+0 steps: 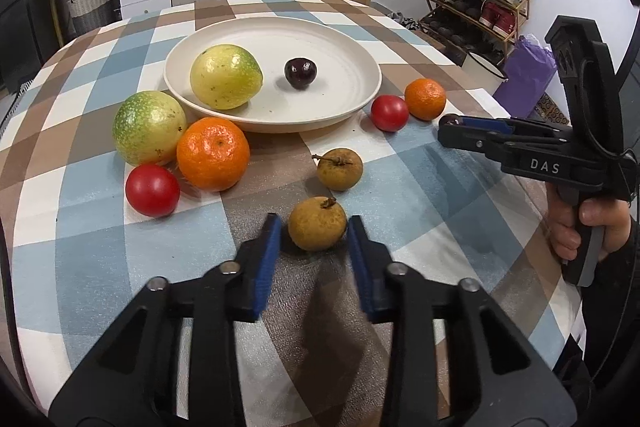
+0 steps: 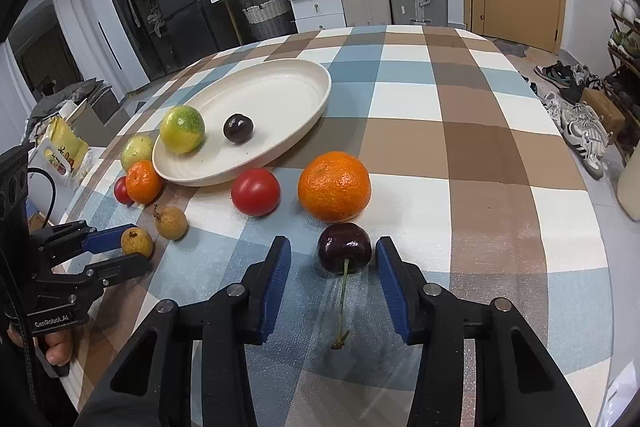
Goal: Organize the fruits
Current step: 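Grasp a brown pear with the left gripper while the right grasps a stemmed cherry, then carry the pear and stemmed cherry with both grippers over the plate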
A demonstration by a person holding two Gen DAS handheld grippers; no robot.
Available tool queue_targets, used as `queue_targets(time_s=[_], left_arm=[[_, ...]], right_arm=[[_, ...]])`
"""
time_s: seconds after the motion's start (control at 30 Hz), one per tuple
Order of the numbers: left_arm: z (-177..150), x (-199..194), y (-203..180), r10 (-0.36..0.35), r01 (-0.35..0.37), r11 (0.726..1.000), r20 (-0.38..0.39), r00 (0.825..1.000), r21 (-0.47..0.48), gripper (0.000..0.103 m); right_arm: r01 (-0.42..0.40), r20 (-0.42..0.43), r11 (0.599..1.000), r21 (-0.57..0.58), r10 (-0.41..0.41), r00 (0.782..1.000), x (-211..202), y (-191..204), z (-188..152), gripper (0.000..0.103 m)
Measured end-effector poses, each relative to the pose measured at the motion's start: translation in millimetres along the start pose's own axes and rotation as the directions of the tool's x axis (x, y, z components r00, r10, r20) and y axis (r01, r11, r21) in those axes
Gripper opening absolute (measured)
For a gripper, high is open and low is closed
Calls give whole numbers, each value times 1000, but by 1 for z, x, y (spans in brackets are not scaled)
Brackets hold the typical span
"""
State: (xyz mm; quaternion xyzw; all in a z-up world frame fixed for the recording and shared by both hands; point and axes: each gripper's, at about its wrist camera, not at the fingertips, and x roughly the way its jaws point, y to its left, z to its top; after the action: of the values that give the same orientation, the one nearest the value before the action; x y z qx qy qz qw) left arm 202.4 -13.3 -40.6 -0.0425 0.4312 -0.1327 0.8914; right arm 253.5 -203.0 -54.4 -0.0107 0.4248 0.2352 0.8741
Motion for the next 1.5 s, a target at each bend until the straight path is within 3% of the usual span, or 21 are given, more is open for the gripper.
queue_targets(time_s=[0.3, 0.47, 1.0, 1.5], left_arm=[[-1, -3, 2, -14, 14, 1000, 13, 1000, -13, 26], [-1, -3, 4, -20, 20, 1000, 13, 1000, -24, 26], [2, -14, 11, 16, -13, 999, 64, 998, -37, 26], [21, -40, 12, 87, -83, 996, 157, 984, -35, 26]], right_arm=[[-1, 1, 1000, 4, 1, 1000, 0, -2, 0, 38], [3, 5, 1000, -2, -3, 1000, -2, -2, -1, 28], [-11, 32, 1000, -13, 12, 999, -16, 0, -1, 27], [-73, 97, 996, -48, 78, 992, -40, 24, 5, 27]])
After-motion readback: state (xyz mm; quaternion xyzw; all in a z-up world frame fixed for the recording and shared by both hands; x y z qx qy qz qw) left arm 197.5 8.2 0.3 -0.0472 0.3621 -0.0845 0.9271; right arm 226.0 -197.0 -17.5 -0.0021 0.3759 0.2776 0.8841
